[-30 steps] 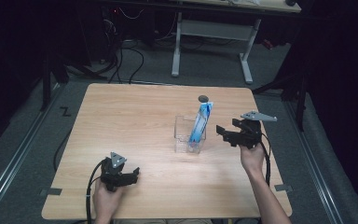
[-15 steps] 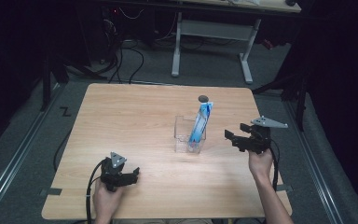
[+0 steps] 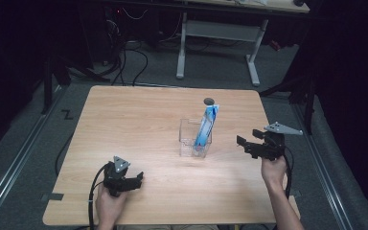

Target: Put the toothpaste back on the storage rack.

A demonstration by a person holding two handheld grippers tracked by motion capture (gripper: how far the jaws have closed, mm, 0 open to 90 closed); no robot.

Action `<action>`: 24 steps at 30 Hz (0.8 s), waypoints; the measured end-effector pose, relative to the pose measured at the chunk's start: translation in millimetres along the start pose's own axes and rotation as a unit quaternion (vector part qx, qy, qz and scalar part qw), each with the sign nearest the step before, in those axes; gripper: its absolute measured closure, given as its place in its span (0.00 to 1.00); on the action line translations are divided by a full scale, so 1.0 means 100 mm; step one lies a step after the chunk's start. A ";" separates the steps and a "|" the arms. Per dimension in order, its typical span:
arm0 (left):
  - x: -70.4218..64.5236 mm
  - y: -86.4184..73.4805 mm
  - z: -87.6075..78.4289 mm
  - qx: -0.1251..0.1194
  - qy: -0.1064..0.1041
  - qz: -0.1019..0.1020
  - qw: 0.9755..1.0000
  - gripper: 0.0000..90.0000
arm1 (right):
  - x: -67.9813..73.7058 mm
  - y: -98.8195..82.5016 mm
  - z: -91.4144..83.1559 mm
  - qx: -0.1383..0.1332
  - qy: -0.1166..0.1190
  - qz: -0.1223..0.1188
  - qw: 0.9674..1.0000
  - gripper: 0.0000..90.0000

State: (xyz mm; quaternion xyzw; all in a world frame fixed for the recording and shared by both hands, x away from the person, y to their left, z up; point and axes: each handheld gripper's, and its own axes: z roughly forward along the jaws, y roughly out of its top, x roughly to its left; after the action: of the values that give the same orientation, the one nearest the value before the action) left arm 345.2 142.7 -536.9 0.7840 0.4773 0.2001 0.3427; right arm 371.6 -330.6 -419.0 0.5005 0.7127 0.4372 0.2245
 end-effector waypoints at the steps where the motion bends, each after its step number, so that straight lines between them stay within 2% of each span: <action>1: 0.00 0.00 0.00 0.000 0.000 0.000 1.000 0.16 | -0.01 -0.01 -0.01 0.000 -0.001 0.001 1.000 0.24; 17: 0.00 0.00 0.00 0.000 0.000 0.000 1.000 0.16 | -0.15 -0.20 -0.10 -0.011 -0.006 0.018 1.000 0.26; 24: 0.00 0.00 0.00 0.000 0.000 0.000 1.000 0.16 | -0.21 -0.32 -0.12 0.000 -0.012 0.021 1.000 0.26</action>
State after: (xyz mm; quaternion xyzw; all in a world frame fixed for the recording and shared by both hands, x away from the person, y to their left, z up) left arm 345.3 142.7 -536.9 0.7838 0.4775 0.2002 0.3428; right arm 354.6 -358.5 -442.5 0.5208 0.6989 0.4361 0.2240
